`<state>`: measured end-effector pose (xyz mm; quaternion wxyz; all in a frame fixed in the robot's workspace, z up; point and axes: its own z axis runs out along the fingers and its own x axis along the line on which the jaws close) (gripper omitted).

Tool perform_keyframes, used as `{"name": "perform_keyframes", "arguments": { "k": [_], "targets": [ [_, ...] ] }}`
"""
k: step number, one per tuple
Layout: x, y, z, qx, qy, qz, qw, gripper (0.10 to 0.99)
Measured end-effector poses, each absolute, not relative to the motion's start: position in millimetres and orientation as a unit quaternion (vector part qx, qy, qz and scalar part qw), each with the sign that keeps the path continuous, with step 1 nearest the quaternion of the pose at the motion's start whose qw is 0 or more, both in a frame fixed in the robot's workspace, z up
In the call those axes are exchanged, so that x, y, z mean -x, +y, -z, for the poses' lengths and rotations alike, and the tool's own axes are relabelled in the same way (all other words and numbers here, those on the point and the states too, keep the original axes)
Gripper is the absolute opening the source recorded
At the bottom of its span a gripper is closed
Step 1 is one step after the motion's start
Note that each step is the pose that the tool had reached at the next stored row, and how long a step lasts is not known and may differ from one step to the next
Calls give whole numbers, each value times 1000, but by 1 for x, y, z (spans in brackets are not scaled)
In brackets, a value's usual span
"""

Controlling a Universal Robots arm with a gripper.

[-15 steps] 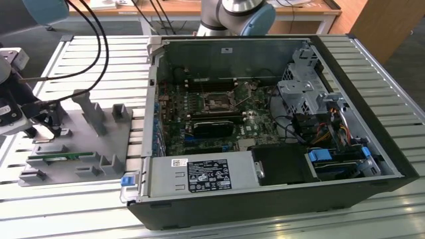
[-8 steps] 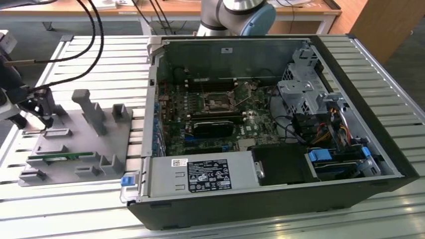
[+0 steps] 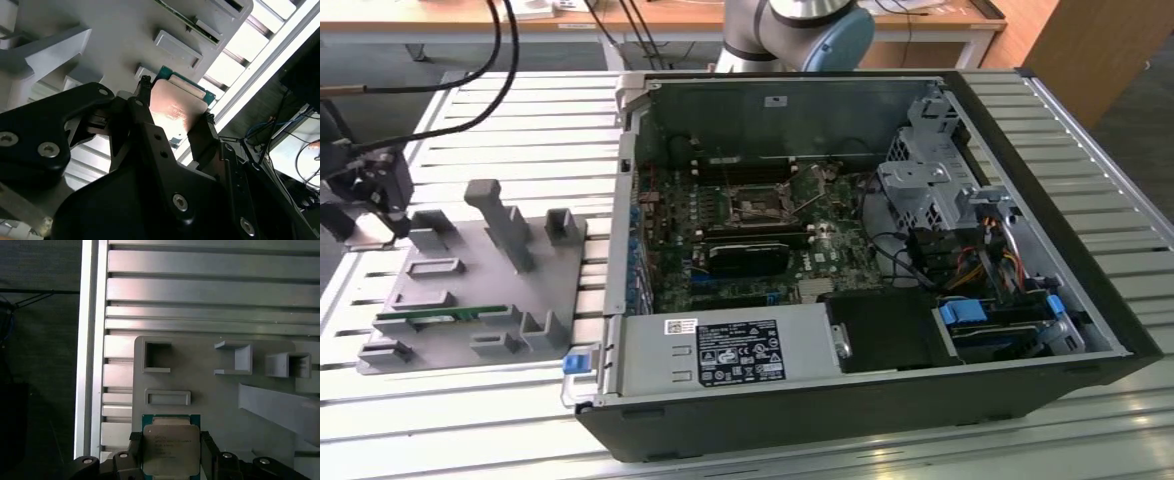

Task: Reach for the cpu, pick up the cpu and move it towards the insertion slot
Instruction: 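Pick up the cpu and move it towards the insertion slot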

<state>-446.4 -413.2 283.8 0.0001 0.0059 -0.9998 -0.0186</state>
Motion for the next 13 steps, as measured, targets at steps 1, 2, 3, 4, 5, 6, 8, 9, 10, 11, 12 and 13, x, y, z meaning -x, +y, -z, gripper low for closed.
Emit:
{"name": "perform_keyframes", "arguments": {
  "k": [1, 2, 3, 4, 5, 6, 8, 9, 10, 11, 12, 13],
  "targets": [
    [446, -413, -288, -6, -1000, 19, 0, 545],
    [446, -413, -293, -6, -1000, 19, 0, 545],
    [446, -413, -298, -6, -1000, 19, 0, 545],
    [446, -413, -302, -6, -1000, 19, 0, 545],
    [446, -413, -307, -6, -1000, 19, 0, 545],
    [446, -413, -311, -6, -1000, 19, 0, 545],
    [446, -413, -320, -6, -1000, 19, 0, 545],
    [446, -413, -325, -6, -1000, 19, 0, 545],
    [446, -413, -329, -6, -1000, 19, 0, 545],
    [446, -413, -334, -6, -1000, 19, 0, 545],
    [446, -413, -338, -6, -1000, 19, 0, 545],
    [446, -413, -343, -6, -1000, 19, 0, 545]
  ]
}}
